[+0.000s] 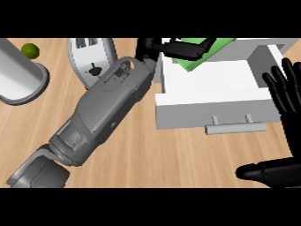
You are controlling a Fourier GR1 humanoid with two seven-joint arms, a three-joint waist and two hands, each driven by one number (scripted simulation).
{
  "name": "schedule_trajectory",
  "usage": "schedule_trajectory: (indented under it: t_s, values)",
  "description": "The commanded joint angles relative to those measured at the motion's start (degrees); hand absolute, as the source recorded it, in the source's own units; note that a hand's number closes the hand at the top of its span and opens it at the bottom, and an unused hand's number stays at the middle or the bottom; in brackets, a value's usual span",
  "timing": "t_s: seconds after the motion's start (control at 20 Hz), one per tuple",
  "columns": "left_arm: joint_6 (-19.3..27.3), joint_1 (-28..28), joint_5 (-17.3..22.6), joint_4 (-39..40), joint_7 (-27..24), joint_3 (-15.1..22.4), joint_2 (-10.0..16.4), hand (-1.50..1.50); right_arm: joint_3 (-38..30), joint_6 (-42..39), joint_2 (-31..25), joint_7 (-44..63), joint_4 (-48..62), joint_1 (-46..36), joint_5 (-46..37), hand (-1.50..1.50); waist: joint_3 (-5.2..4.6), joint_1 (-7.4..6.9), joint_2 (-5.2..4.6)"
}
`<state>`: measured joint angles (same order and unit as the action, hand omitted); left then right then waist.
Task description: Pick up the cup, place it into the drawer and close the drawer
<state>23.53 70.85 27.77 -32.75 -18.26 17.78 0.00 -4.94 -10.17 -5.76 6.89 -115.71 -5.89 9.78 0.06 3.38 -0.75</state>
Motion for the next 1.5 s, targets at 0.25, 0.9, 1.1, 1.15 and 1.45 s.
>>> schedule_trajectory:
  t_s: [0.25,0.9,1.1,1.15,1.45]
  values:
    - [1.3,2.4,5.1,8.3,-3.7,8.7,0.0,1.5,2.6,0.1,0.8,2.7,-1.4,-2.6,0.6,-1.5,0.0,3.04,-0.68]
    - [4.9,5.5,8.2,10.0,0.0,16.3,0.0,-1.5,2.2,-1.1,1.4,-0.3,-0.8,-1.5,2.1,-1.5,0.04,3.44,-0.63]
    - [3.7,4.9,12.5,5.5,-2.2,15.6,0.0,-1.5,-0.5,-1.1,0.2,1.5,-0.7,-3.4,5.1,-1.5,0.01,2.61,-0.36]
    - [2.5,4.9,13.6,5.9,-4.2,14.2,0.0,-1.5,1.2,-1.0,1.5,0.5,1.8,-3.2,3.8,-1.5,0.0,1.92,-0.52]
    - [-2.3,2.7,16.6,2.9,-9.7,10.6,0.0,-1.5,-0.9,-1.2,-0.6,6.8,-3.9,-1.2,9.1,-1.5,-0.08,-1.25,0.51]
